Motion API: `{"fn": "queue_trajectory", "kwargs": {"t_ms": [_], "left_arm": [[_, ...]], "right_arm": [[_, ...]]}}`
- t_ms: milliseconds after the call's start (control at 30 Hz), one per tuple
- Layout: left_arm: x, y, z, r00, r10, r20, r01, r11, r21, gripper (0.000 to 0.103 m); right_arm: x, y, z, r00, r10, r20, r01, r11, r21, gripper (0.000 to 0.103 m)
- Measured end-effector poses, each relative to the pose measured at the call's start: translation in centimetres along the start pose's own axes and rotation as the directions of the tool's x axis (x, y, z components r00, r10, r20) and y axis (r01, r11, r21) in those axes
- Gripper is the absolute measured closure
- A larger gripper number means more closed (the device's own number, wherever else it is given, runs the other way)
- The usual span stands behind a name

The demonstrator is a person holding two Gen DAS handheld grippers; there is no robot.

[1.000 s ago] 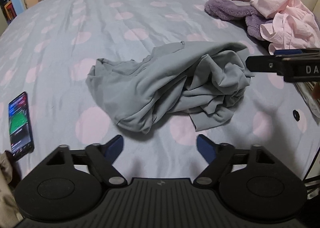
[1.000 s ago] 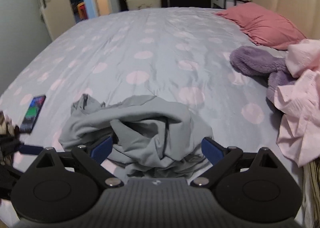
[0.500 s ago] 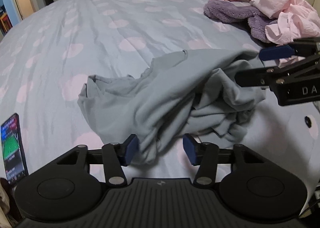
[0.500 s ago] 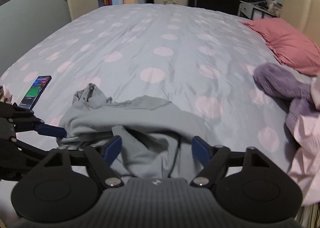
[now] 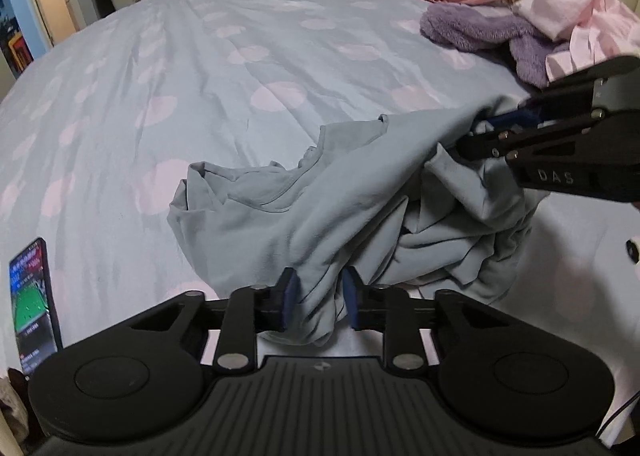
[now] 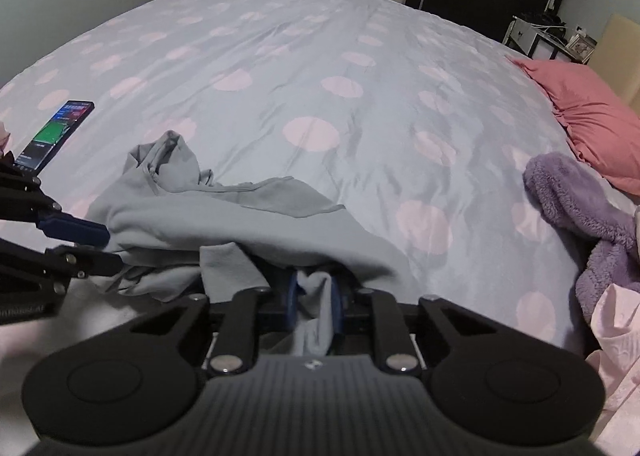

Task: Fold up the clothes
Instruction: 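Grasp the grey garment edge with the left tool while the right tool grasps another edge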

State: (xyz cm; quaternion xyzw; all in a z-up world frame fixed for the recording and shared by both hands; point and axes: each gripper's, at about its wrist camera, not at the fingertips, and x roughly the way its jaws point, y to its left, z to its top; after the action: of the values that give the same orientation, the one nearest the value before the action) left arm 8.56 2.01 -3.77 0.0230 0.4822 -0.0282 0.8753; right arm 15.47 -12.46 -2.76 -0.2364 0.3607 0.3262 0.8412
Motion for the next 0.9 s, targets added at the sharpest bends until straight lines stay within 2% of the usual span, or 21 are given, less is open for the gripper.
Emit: {"fn": "queue_trajectory", "kwargs": {"t_ms": [67, 100, 133, 333, 500, 700, 900], "left_arm": [[0.1, 0.3, 0.0, 1.0, 0.001, -0.003, -0.001, 1.0, -0.01, 0.088], [0.2, 0.4, 0.0, 1.0, 0.002, -0.004, -0.002, 1.0, -0.015, 0.088], [0.2, 0.4, 0.0, 1.0, 0.006, -0.004, -0.006, 1.0, -0.011, 0.088], [0.5, -0.7, 0.0, 0.998, 0.058, 0.011, -0.058, 0.997, 0.051, 0.087], [0.3, -0.8, -0.4, 0.995, 0.059, 0.082, -0.066, 0.995, 0.08, 0.085], [0.8, -0.3, -0.1, 0.998, 0.05, 0.043, -0.053, 0.997, 0.059, 0.085], [0.7, 0.3, 0.4, 1.0, 0.024, 0.011, -0.024, 1.0, 0.005, 0.089]], "right_arm": [[0.0, 0.2, 0.0, 1.0, -0.009, 0.001, 0.009, 1.0, -0.015, 0.074], [0.0, 0.3, 0.0, 1.0, -0.013, 0.001, 0.013, 1.0, -0.023, 0.061], [0.0, 0.4, 0.0, 1.0, -0.018, 0.002, 0.018, 0.999, -0.031, 0.054], [0.0, 1.0, 0.1, 0.999, -0.039, 0.003, 0.039, 0.997, -0.064, 0.052], [-0.6, 0.7, 0.8, 1.0, -0.009, 0.011, 0.009, 0.999, -0.033, 0.052], [-1.4, 0.5, 1.2, 0.997, 0.059, 0.055, -0.058, 0.998, -0.02, 0.058], [-1.7, 0.6, 1.6, 0.996, 0.062, 0.064, -0.06, 0.998, -0.037, 0.058]]}}
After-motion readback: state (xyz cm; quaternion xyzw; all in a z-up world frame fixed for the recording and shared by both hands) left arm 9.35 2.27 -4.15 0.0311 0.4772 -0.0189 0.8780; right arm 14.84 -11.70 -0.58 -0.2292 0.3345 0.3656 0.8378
